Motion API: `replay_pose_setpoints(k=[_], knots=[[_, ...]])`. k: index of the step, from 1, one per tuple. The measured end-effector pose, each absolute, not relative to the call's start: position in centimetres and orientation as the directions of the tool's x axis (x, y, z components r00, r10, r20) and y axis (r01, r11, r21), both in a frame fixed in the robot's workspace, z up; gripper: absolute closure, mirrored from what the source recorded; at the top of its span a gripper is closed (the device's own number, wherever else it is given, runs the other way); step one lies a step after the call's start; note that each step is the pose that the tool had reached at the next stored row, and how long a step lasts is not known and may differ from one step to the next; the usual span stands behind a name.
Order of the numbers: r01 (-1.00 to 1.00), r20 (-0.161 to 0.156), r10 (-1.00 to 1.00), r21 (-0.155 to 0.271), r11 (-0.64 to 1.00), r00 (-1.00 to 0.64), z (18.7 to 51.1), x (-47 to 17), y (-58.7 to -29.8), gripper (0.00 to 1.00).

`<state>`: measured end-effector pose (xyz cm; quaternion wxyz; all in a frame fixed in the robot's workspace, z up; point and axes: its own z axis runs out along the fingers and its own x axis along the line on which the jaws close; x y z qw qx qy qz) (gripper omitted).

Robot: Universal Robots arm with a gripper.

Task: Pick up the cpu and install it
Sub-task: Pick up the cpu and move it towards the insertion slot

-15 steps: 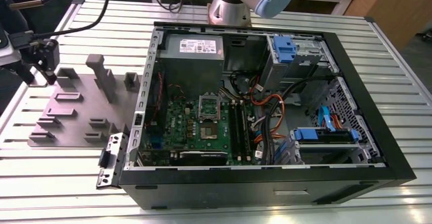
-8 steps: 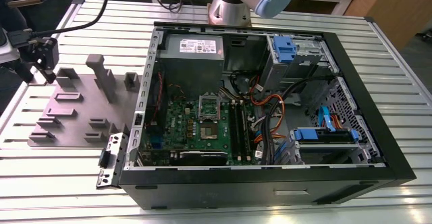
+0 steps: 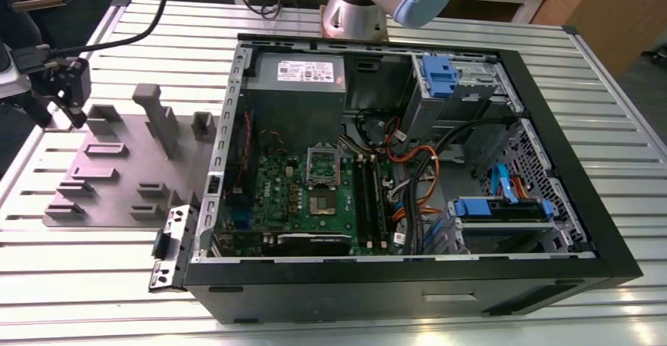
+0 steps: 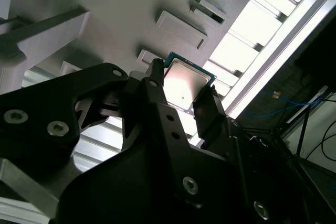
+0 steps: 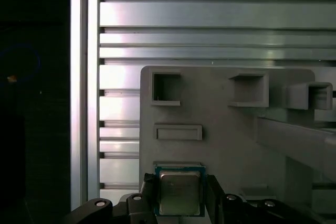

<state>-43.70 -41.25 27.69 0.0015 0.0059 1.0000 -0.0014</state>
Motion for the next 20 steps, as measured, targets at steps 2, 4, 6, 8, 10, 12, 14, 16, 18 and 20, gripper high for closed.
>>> replay_pose_setpoints(k=[2, 4, 6, 8, 10, 12, 14, 16, 18, 20], knots=[[0.012, -0.003, 0.012, -0.003, 1.0, -1.0, 27.7, -43.7, -41.3, 0.53], [0.012, -0.003, 0.012, -0.003, 1.0, -1.0, 27.7, -43.7, -41.3, 0.53], [0.012, -0.003, 0.012, -0.003, 1.0, -1.0, 27.7, -43.7, -41.3, 0.53], [0.012, -0.003, 0.012, -0.003, 1.0, -1.0, 27.8, -43.7, -41.3, 0.53], [0.012, -0.003, 0.012, -0.003, 1.0, -1.0, 27.8, -43.7, -41.3, 0.53], [0.012, -0.003, 0.012, -0.003, 1.0, -1.0, 28.0, -43.7, -41.3, 0.53], [0.012, -0.003, 0.012, -0.003, 1.0, -1.0, 28.2, -43.7, -41.3, 0.53], [0.012, -0.003, 0.012, -0.003, 1.0, -1.0, 28.4, -43.7, -41.3, 0.53], [0.012, -0.003, 0.012, -0.003, 1.0, -1.0, 28.5, -43.7, -41.3, 0.53], [0.012, -0.003, 0.012, -0.003, 1.0, -1.0, 28.7, -43.7, -41.3, 0.53]])
